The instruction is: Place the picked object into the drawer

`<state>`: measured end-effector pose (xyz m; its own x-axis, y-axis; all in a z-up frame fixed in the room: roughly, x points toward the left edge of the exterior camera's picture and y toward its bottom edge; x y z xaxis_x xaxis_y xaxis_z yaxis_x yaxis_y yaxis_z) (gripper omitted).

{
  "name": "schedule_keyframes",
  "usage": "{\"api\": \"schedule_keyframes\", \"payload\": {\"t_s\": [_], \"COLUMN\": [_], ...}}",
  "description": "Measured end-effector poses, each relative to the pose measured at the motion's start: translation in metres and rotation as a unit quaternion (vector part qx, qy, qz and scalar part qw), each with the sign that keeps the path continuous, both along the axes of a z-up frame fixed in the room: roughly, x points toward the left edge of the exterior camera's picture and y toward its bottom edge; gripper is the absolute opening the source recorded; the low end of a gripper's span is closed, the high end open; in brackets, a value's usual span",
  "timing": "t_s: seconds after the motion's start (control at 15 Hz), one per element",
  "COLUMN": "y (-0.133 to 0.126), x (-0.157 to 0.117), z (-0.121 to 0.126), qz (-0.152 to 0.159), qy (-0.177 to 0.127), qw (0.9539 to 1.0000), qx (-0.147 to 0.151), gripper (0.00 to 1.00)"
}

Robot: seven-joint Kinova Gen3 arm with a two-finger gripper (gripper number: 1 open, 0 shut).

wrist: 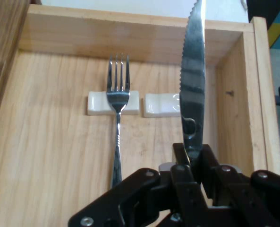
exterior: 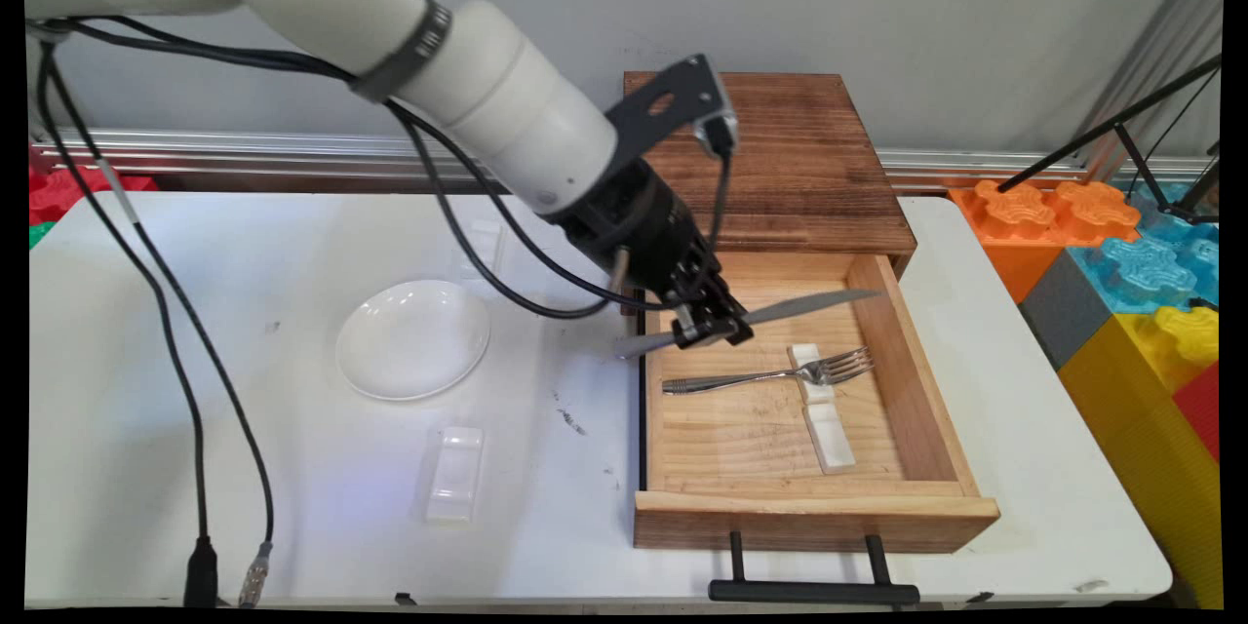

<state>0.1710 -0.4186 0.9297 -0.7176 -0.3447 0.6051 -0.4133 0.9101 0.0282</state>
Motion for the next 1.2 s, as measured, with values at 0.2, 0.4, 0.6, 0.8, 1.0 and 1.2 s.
{"api": "schedule_keyframes", "payload": {"t_s": [0.2,0.4,0.6,0.8,1.0,1.2], "y": [-0.004,-0.007,-0.008,-0.008,-0.008,-0.007], "x": [-0.015,-0.031,-0.043,-0.053,-0.061,-0.066], "z": [-0.010,-0.023,-0.035,-0.049,-0.065,-0.076], "qz": [-0.003,-0.005,-0.009,-0.011,-0.012,-0.012], "qy": [-0.002,-0.003,-0.002,-0.004,-0.005,-0.004], "qw": [1.0000,1.0000,1.0000,0.9999,0.9999,0.9999], "qx": [0.000,0.000,-0.001,-0.002,-0.002,-0.003], "gripper": [0.00,0.00,0.00,0.00,0.00,0.00]}}
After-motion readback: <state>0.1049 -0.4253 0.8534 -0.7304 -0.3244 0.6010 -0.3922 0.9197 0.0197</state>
